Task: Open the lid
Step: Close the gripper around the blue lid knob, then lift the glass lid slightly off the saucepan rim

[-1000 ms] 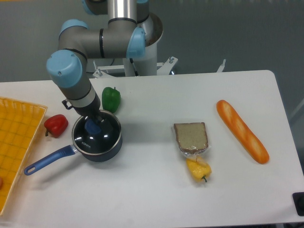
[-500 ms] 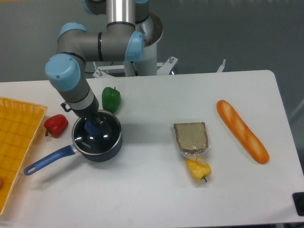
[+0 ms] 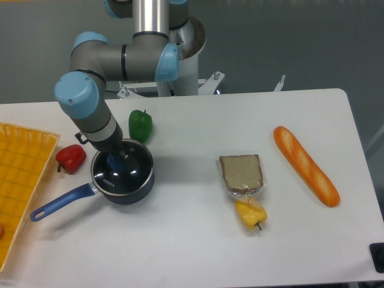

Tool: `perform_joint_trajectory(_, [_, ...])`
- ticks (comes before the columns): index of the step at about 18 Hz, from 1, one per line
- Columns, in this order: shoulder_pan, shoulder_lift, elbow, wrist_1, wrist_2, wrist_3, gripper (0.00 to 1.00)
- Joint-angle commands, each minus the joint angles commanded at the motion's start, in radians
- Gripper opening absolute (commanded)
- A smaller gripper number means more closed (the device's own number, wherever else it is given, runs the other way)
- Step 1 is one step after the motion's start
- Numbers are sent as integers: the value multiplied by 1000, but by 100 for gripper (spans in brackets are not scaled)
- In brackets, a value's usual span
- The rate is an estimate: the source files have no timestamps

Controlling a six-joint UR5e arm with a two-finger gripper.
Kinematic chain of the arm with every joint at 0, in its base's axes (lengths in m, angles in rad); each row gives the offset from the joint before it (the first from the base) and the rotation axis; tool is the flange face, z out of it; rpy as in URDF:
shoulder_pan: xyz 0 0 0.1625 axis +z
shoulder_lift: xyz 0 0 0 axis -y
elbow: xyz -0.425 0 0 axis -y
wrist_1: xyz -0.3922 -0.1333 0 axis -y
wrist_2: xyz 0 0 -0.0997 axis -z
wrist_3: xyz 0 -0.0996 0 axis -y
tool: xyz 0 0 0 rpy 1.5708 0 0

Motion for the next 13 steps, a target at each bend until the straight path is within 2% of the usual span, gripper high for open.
perform_joint_trajectory(11, [-6,-15,3,-2,-2,-17,100])
perform_joint_trajectory(13, [-6,-15,5,-2,-2,-15,85])
